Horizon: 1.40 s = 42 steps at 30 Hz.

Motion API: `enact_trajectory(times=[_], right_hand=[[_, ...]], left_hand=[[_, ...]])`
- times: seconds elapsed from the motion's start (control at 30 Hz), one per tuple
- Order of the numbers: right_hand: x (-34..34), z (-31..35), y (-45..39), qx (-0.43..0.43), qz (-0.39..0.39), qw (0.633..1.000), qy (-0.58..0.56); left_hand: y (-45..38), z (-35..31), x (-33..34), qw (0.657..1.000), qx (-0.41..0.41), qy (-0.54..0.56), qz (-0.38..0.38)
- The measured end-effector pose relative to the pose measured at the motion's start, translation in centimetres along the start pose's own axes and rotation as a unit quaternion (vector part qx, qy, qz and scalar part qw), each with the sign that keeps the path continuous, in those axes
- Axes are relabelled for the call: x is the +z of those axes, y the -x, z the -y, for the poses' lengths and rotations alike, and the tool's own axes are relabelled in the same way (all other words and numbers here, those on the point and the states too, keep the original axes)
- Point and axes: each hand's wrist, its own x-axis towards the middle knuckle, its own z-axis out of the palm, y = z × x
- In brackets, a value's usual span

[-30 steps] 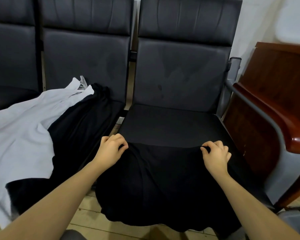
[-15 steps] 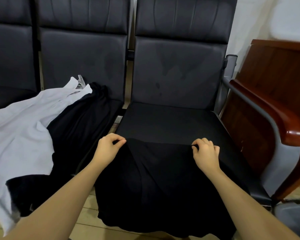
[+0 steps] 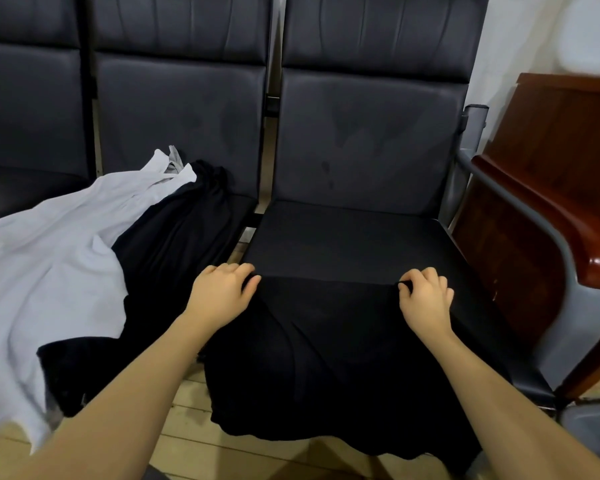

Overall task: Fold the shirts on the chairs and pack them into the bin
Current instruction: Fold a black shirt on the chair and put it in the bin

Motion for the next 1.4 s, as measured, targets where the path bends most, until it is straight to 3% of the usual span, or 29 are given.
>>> enact_trajectory(times=[0.1, 0.23, 0.3, 0.4, 0.5, 0.7, 1.03, 1.4], right_hand=[[-0.2, -0.3, -0.3, -0.012, 0.012, 0.999, -0.032], [-0.8, -1.4, -1.0, -0.032, 0.035, 0.998, -0.039], [-1.2, -2.2, -1.5, -0.030, 0.049, 0.997, -0.046], [-1.7, -3.3, -2.2, -0.040, 0.073, 0.993, -0.085], [-1.6, -3.7, -2.4, -0.061, 0.077, 0.989, -0.115], [-1.1, -3.9, -3.9, -0.081, 0.075, 0.988, -0.105], [-0.5, -3.6, -11.2, -0.044, -0.006, 0.999, -0.027], [-3.0, -1.0, -19.6, -0.025, -0.138, 0.988, -0.069]], left_hand=[[-1.8, -2.3, 0.7, 0.999, -0.010, 0.028, 0.019], [-3.1, -3.9, 2.8, 0.984, -0.062, 0.075, 0.152], [-3.1, -3.1, 3.3, 0.971, -0.094, 0.139, 0.171], [-3.4, -2.0, 3.5, 0.956, -0.108, 0.229, 0.148], [-3.9, -2.4, 3.7, 0.956, -0.105, 0.235, 0.139], [-6.4, -3.5, 4.4, 0.971, -0.091, 0.221, 0.027], [-14.3, -3.9, 6.2, 0.985, -0.101, 0.140, 0.007], [-23.6, -4.4, 5.3, 0.979, -0.118, 0.138, -0.097]])
